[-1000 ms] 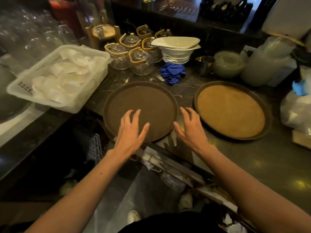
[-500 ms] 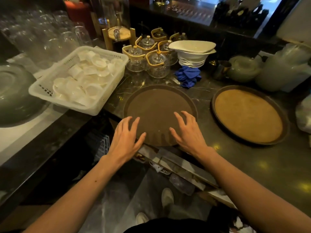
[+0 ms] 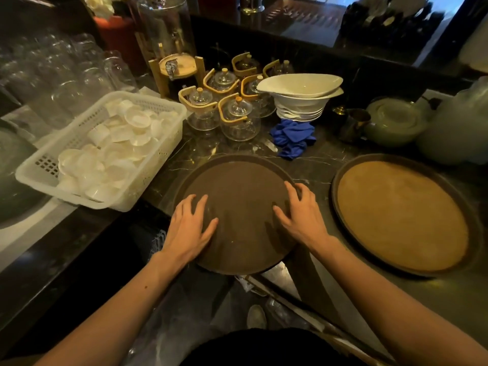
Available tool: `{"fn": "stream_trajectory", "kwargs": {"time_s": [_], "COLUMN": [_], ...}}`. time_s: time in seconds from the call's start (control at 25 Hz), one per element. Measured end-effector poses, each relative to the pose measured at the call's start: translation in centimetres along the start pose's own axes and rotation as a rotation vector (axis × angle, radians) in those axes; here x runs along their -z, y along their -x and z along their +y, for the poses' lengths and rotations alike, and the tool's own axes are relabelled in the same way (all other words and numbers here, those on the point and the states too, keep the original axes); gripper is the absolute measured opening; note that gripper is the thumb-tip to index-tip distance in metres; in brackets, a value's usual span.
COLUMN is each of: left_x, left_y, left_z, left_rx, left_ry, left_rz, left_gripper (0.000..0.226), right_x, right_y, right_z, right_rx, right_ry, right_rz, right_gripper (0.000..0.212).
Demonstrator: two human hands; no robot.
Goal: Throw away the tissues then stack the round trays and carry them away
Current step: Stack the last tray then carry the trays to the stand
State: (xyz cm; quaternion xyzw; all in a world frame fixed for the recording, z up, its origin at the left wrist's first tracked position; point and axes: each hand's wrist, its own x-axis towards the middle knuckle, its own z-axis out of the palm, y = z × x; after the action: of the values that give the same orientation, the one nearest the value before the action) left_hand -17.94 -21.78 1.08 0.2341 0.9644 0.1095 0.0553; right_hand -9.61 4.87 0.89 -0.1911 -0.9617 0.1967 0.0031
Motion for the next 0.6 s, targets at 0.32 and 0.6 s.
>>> {"fn": "stream_trajectory", "kwargs": {"time_s": [0.32, 0.6], "left_x": [-1.2, -2.0], "left_y": [-3.2, -4.8], "left_z": [-0.9, -2.3], "left_rx": [0.176, 0.231], "left_ry": [0.063, 0.074], "left_rz": [-0.026, -0.056], "left_gripper": [0.074, 0.080], "right_x": [-0.4, -1.3], "right_y": [-3.2, -4.5], "right_z": [2.9, 2.3], "right_rx": [-0.157, -0.199], "right_ry": [-0.069, -0.118], "right_rz": [-0.134, -0.186], "right_gripper": [0.089, 0.092]}}
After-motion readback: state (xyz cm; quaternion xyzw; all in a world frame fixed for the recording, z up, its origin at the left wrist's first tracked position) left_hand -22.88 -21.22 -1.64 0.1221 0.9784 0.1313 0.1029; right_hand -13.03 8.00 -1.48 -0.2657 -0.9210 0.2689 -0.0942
